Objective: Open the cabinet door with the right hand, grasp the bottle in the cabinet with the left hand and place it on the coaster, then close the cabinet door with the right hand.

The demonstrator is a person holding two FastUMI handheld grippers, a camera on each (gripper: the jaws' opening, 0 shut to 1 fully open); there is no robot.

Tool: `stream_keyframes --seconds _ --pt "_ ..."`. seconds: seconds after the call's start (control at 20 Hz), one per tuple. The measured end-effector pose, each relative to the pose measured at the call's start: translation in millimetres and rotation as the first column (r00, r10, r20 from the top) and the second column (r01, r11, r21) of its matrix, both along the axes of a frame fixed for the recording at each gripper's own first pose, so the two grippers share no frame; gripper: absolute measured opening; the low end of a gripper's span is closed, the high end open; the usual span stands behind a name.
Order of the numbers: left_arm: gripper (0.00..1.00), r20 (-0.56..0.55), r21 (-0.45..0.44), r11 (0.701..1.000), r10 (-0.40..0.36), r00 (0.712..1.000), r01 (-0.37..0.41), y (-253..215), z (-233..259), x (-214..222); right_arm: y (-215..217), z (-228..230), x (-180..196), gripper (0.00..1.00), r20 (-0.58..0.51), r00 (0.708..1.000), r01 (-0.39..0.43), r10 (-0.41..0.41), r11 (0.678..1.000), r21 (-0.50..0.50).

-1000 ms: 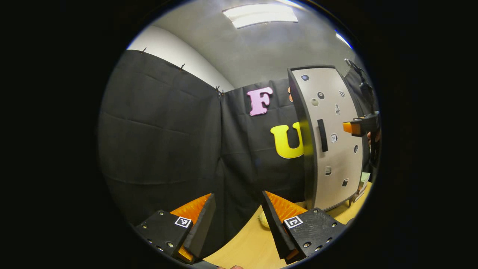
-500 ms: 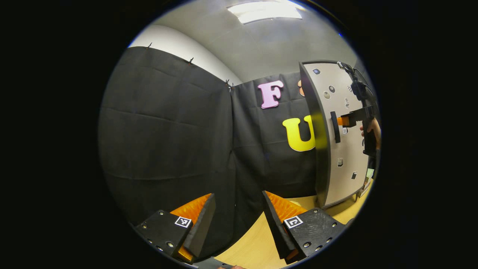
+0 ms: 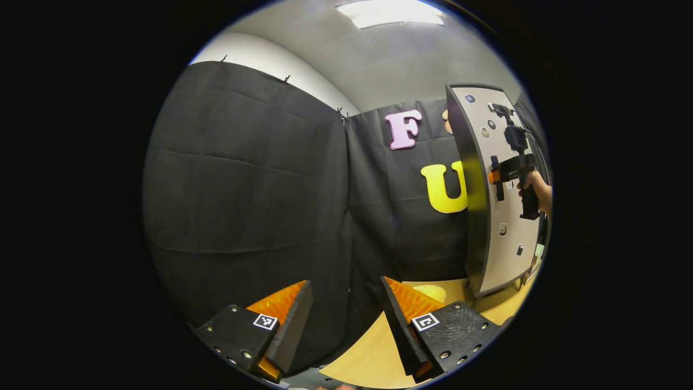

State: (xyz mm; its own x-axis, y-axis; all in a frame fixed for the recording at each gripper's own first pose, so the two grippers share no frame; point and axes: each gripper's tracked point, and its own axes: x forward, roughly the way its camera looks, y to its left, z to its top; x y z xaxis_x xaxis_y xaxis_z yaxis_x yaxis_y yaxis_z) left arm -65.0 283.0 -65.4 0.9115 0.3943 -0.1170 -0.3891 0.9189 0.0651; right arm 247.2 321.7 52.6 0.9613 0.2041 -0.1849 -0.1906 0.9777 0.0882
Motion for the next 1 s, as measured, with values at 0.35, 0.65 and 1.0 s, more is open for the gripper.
stream_keyframes --seconds 0.35,0.65,1.0 --pt "0.72 -0.006 -0.001 1.0 -0.001 1.0 0.001 2 -3 -2 3 2 3 0.37 -0.027 1.0 0.005 -0.006 1.0 -0.005" --pt "0.72 0.016 -0.001 0.999 -0.033 0.999 0.033 -9 1 10 3 2 -2 0.12 -0.04 0.997 -0.073 0.073 0.997 -0.003" --pt "0.7 0.044 -0.002 0.994 -0.113 0.993 0.113 -42 13 19 -2 2 -8 0.15 -0.063 0.986 -0.154 0.156 0.987 0.037"
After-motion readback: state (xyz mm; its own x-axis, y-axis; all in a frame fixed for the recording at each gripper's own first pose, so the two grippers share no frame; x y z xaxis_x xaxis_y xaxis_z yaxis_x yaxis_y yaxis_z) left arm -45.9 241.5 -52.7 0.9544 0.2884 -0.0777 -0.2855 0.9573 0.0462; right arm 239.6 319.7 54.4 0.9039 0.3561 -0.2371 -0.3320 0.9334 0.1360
